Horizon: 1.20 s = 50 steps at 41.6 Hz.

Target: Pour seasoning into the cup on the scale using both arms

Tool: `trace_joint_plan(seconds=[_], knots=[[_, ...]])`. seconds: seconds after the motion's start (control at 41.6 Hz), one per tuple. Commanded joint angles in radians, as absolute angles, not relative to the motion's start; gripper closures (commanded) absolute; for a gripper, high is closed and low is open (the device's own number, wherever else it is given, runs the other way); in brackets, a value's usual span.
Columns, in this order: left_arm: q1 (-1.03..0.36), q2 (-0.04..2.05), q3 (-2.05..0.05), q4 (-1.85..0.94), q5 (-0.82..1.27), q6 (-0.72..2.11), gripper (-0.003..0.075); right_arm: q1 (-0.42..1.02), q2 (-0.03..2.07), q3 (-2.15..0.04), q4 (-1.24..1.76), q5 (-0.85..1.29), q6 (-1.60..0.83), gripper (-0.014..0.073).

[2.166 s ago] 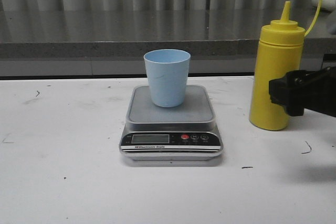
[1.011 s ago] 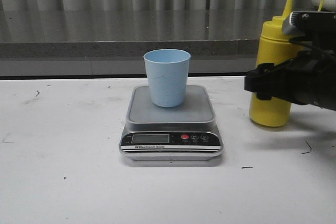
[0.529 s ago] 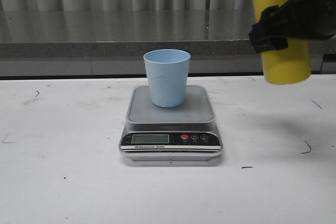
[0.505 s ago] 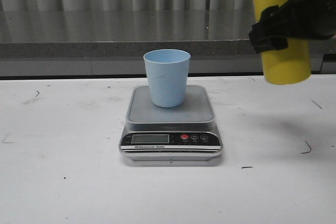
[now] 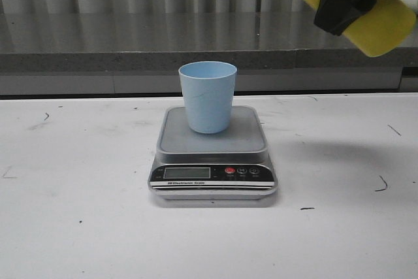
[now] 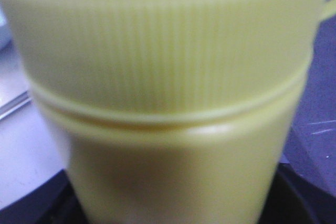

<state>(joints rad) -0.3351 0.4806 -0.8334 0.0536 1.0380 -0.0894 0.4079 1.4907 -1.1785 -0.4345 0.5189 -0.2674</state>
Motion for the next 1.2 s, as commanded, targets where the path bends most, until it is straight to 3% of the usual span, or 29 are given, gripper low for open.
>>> trace_joint_plan(seconds=[0.0, 0.578, 1.179], knots=[[-0.334, 0.487, -0.860, 0.052, 0.972, -0.091, 0.0351, 0.448, 1.496, -1.252, -0.590, 0.561, -0.283, 0.0243], [-0.334, 0.487, -0.860, 0.052, 0.972, -0.091, 0.0351, 0.597, 1.672, -1.266, -1.069, 0.770, -0.240, 0.0243], [-0.334, 0.487, -0.860, 0.052, 0.972, -0.091, 0.0351, 0.607, 1.775, -1.364, -1.409, 0.849, -0.319, 0.0243]])
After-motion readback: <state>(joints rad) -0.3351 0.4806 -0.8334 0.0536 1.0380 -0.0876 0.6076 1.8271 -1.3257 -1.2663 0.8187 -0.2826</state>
